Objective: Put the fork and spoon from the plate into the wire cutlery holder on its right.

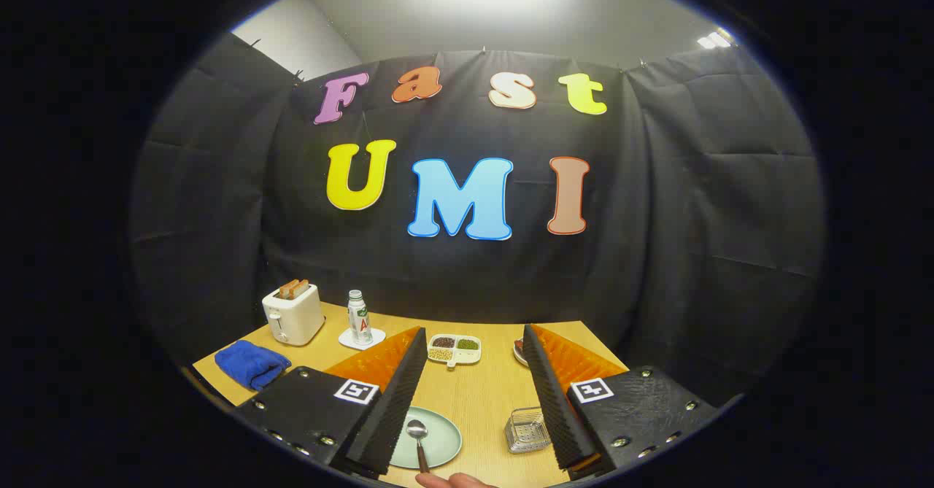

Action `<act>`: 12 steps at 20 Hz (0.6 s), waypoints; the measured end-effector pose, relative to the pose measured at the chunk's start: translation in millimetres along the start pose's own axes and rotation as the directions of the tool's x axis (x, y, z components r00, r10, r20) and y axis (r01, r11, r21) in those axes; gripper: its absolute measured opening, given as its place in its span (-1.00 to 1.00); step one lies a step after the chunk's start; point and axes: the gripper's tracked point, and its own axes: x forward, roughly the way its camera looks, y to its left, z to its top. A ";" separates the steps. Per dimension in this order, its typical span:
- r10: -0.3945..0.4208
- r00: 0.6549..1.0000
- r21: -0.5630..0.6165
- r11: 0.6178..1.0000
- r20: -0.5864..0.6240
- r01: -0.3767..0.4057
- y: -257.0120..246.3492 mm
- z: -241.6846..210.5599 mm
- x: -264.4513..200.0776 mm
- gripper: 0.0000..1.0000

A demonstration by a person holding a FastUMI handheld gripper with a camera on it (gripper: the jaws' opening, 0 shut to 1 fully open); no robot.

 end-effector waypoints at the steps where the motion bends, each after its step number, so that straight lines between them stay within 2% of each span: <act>1: -0.003 1.000 -0.006 1.000 -0.006 0.003 -0.8 -2.6 -1.4 0.62; 12: 0.026 0.999 -0.041 0.999 -0.035 -0.028 19.9 -16.4 0.7 0.62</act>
